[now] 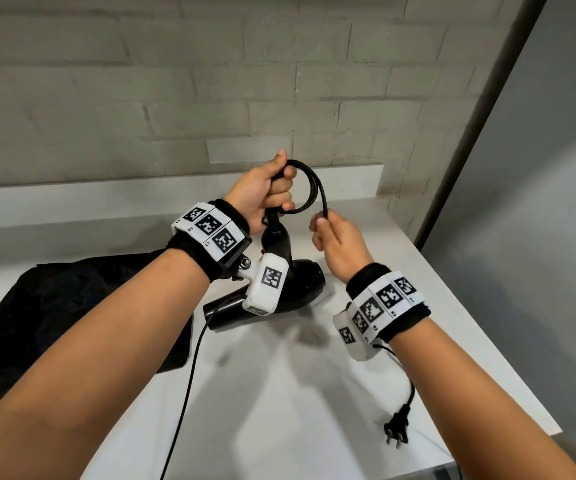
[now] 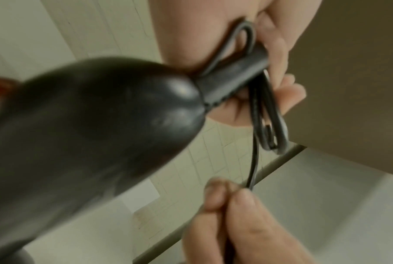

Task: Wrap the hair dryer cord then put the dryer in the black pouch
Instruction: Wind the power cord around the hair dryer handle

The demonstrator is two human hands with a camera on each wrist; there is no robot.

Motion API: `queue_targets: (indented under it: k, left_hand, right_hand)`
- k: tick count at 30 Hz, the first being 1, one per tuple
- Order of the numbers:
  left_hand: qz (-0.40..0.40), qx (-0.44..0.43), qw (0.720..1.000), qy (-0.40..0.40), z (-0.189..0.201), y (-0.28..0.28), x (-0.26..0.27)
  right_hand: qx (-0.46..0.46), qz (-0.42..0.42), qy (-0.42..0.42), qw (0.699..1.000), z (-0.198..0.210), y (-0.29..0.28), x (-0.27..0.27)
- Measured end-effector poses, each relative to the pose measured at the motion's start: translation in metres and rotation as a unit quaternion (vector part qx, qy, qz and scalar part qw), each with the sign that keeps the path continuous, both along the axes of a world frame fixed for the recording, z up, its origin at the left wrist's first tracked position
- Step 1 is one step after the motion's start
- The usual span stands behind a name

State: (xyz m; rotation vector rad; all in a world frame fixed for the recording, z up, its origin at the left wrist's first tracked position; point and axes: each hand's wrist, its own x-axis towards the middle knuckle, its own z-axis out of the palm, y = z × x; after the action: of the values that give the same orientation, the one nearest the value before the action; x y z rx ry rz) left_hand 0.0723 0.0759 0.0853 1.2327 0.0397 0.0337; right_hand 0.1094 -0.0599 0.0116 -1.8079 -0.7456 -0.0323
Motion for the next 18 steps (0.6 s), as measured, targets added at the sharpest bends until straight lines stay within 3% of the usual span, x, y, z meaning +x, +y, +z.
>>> queue_targets:
  k: [8,15,18]
  left_hand:
    - [0.015,-0.072,0.997,-0.021,-0.007,0.006,0.002]
    - [0.055,-0.004,0.998,-0.024,-0.010,-0.005,-0.002]
    - [0.048,0.020,0.998,-0.027,-0.011,-0.007,-0.002]
  right_hand:
    - [-0.167,-0.004,-0.088,0.982,-0.011,-0.010,-0.016]
    - [-0.222,-0.034,-0.168,0.960,-0.004,-0.016,-0.025]
    - [-0.307,-0.028,-0.218,0.926,0.003,-0.014,-0.030]
